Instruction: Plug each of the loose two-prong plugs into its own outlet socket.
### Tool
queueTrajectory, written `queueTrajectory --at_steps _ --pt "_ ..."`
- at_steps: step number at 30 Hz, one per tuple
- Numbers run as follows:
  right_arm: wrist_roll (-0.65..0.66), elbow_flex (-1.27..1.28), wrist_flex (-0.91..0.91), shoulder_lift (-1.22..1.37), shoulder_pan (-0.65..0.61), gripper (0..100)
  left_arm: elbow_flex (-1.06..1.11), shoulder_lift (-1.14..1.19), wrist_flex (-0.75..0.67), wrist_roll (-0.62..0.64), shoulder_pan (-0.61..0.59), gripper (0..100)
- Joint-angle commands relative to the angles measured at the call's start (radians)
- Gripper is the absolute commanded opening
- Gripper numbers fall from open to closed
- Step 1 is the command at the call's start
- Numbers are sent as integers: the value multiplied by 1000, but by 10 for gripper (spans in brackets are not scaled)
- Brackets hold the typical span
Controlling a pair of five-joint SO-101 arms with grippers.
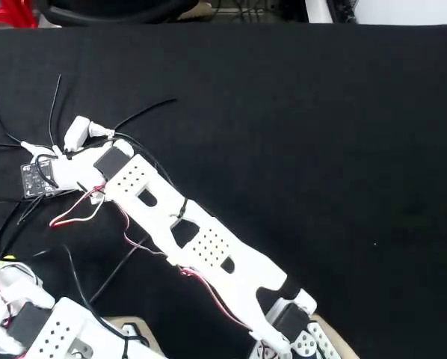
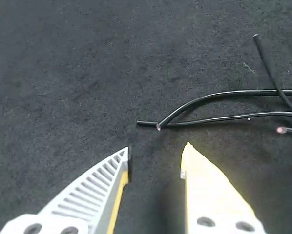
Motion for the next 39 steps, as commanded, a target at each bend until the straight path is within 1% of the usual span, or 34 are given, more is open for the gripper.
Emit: queueTrajectory --at_steps 1,3,7,9,19,23,30,34,37,39 --pt "6 -7 75 -10 20 11 13 -8 -26 -3 45 181" --pt "5 -61 158 -16 18 11 27 -8 -34 -5 76 181" --pt "3 -237 310 -45 23 11 30 -8 -31 -5 87 181" --pt "-2 -223 358 -102 23 11 30 -8 -31 -5 87 181" --pt "-275 -179 370 -406 95 11 28 -8 -32 -5 90 181" --pt "-348 -27 370 -536 80 11 28 -8 -32 -5 90 181" --pt "-414 234 370 -871 75 11 27 -8 -32 -5 91 181" --pt "-373 486 365 -1024 86 11 27 -8 -32 -5 88 181" --pt "-336 708 364 -1069 133 11 27 -8 -29 -5 82 181" --pt "-233 878 362 -1075 152 12 35 -8 -25 -25 82 181"
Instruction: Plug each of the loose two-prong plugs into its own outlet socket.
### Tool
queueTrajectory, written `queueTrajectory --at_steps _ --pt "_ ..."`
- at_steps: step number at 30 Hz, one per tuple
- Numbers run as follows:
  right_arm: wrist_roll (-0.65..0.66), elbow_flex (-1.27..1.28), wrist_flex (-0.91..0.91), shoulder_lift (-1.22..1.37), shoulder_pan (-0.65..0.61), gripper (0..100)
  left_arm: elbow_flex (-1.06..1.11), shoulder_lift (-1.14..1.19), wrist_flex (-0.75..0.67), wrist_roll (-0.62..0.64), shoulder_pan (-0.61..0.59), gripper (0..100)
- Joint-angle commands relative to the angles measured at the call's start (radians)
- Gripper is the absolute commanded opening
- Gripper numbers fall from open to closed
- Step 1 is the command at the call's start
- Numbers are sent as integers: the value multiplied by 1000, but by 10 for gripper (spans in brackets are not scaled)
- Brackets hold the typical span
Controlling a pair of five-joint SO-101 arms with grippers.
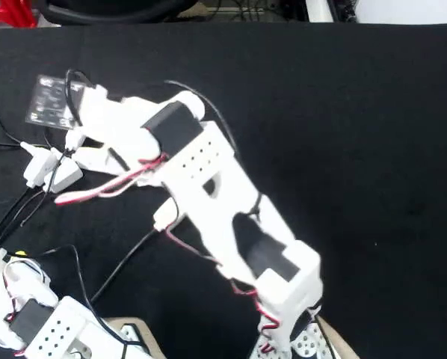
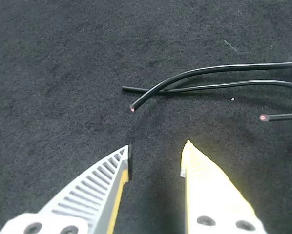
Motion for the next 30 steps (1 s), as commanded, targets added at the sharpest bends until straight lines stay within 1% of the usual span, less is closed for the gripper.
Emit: queueTrajectory --at_steps 1,2,4,7,9,11,19,25,30 --pt "152 309 14 -65 43 12 5 -8 -12 -49 7 181" --pt "183 397 -23 -71 43 12 12 -8 -9 -71 8 181" --pt "232 567 -157 -96 43 15 30 -8 0 -100 12 181" --pt "321 806 -417 -140 49 81 30 -8 3 -110 5 181" --pt "350 928 -589 -150 49 114 30 -6 3 -110 12 181" --pt "358 992 -706 -137 49 110 30 -6 3 -109 12 181" --pt "371 1009 -876 -53 60 102 30 -6 3 -104 12 181" --pt "393 1009 -907 -44 61 87 30 -6 3 -104 13 181" --pt "407 1006 -928 -44 92 88 30 -6 3 -104 13 181"
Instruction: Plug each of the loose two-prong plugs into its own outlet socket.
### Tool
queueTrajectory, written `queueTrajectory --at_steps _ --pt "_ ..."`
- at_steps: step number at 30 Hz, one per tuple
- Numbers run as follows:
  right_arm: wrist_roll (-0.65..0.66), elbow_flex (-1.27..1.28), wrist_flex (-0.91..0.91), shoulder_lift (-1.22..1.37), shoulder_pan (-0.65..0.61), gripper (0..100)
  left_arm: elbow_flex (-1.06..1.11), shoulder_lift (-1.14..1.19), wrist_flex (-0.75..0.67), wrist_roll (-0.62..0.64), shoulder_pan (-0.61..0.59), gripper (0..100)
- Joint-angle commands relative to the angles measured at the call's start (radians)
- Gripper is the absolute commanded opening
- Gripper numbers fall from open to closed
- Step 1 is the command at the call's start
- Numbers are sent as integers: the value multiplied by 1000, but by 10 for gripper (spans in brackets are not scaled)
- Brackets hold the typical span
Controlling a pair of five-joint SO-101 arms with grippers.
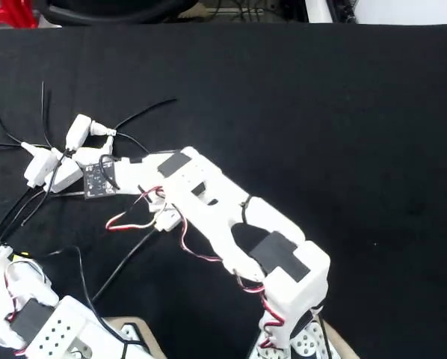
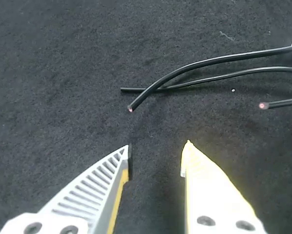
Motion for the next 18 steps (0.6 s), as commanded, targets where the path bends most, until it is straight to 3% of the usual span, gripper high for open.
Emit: queueTrajectory --at_steps 1,18 --pt "21 -7 -32 -4 38 88 19 -6 3 -2 13 181" --pt "35 -182 34 197 43 120 19 -6 2 -2 13 180"
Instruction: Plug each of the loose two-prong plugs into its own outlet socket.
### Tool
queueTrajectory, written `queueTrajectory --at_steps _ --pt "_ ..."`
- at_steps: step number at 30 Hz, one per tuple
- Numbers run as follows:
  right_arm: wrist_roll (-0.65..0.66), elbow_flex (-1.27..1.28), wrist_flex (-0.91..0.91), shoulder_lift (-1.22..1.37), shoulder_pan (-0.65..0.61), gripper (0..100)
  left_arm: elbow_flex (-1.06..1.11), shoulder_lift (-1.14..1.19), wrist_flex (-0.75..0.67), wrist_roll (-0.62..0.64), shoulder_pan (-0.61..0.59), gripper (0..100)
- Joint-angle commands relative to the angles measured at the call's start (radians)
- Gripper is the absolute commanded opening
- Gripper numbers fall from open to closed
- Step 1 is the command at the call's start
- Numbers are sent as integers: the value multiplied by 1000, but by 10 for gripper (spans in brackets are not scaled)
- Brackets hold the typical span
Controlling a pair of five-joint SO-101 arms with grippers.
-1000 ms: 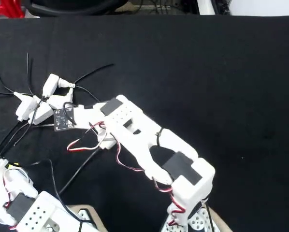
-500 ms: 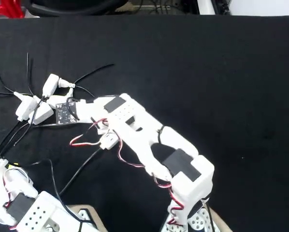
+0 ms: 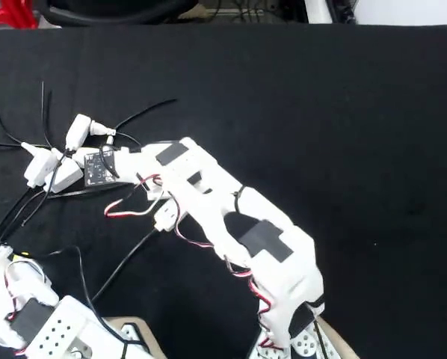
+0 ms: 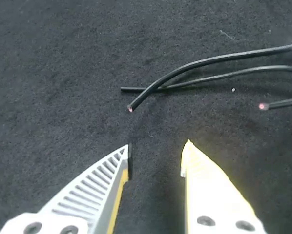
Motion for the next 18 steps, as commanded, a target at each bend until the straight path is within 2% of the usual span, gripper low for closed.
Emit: queueTrajectory --at_steps 1,14,18 --pt "8 -15 20 18 14 129 19 -6 2 -2 13 180" --pt "71 -19 31 19 -12 131 19 -6 -2 -2 13 180" --pt "71 -90 49 70 -20 140 19 -6 -2 -2 13 180"
